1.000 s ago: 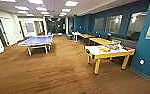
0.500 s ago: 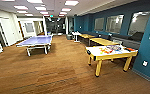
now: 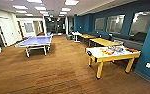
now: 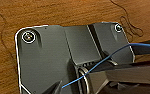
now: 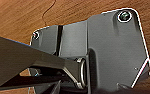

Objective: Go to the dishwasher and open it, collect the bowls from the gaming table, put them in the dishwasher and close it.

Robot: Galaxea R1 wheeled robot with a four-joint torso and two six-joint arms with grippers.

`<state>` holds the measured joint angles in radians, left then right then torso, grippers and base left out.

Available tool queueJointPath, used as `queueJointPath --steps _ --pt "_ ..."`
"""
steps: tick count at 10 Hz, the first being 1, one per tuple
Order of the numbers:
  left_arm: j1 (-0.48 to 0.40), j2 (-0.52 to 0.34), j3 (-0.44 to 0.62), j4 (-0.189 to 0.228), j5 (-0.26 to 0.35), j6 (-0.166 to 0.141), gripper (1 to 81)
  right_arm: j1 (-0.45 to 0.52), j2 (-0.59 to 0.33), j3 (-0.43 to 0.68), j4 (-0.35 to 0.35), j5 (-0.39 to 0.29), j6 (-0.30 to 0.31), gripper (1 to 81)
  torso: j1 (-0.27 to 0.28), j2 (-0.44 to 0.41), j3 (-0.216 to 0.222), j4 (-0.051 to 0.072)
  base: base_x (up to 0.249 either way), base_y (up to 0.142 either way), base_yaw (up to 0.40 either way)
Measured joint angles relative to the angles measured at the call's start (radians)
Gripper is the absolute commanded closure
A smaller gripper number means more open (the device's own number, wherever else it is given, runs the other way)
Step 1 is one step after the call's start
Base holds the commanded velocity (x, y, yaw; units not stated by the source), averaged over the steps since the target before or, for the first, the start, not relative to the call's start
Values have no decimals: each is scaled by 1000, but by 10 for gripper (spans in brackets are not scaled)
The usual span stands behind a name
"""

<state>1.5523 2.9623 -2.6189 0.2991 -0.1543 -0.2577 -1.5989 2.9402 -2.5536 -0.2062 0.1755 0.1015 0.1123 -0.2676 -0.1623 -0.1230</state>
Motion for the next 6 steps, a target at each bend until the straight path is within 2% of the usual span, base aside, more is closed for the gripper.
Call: queueJointPath --steps 6 --pt "0 13 0 0 0 0 10 0 3 -4 0 0 3 10 0 0 0 0 196 0 0"
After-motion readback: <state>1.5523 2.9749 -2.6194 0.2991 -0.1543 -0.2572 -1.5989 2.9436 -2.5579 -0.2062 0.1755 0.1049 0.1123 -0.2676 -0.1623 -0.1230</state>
